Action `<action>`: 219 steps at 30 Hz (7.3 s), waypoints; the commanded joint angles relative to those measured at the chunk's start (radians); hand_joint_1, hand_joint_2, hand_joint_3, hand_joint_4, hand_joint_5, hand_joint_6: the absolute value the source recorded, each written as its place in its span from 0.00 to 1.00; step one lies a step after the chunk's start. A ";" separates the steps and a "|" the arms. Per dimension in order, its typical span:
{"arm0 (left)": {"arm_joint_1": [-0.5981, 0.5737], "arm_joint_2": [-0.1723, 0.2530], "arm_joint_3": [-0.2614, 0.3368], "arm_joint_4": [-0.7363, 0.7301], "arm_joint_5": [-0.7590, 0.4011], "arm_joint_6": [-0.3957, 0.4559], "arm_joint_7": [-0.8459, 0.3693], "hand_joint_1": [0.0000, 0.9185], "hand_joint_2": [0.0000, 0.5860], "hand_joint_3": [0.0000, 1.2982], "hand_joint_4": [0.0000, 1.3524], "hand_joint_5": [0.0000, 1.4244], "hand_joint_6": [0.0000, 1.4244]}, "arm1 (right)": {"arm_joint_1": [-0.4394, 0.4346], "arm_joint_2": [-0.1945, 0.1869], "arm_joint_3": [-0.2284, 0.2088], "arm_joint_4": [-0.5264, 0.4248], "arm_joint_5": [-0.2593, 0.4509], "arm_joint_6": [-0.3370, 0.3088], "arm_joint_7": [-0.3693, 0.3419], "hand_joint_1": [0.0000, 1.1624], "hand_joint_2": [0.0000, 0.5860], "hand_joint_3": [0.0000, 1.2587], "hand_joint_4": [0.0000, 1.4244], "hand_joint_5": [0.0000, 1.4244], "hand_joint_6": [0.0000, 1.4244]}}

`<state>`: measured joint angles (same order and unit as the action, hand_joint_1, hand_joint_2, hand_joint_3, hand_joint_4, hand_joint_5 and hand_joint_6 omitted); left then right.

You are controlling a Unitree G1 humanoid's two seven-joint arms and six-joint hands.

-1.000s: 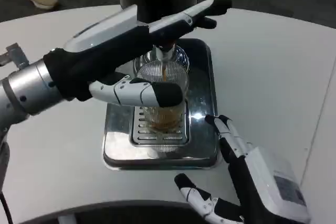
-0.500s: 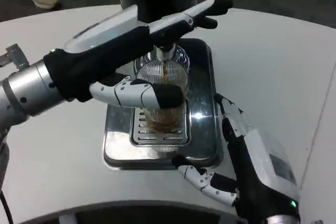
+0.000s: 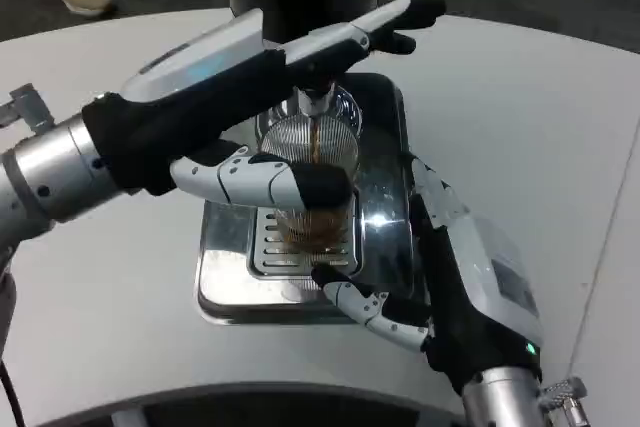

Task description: Grasp the cup under the faucet to collect the drink, then remove the cup.

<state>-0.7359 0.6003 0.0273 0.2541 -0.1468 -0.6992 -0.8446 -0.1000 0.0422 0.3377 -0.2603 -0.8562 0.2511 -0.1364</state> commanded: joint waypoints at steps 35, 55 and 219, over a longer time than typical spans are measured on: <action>0.038 0.029 -0.006 -0.022 0.003 0.001 0.014 0.00 0.21 0.01 0.00 0.06 0.02 | -0.327 0.063 -0.018 0.406 0.270 -0.045 -0.142 0.48 0.34 0.00 0.00 0.00 0.02; 0.034 0.039 -0.006 -0.006 0.001 -0.005 0.016 0.00 0.22 0.01 0.00 0.06 0.02 | -0.413 0.085 -0.043 0.557 0.331 -0.102 -0.203 0.49 0.33 0.00 0.00 0.00 0.03; 1.022 0.020 0.375 -0.634 0.669 0.227 0.658 0.00 0.11 0.00 0.00 0.00 0.00 | 0.103 -0.011 0.164 -0.227 0.242 -0.331 -0.081 1.00 0.12 0.68 0.69 0.71 0.87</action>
<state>0.2416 0.6413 0.3919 -0.3446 0.4897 -0.4649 -0.2135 -0.0288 0.0200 0.4841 -0.4373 -0.6125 -0.0569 -0.2240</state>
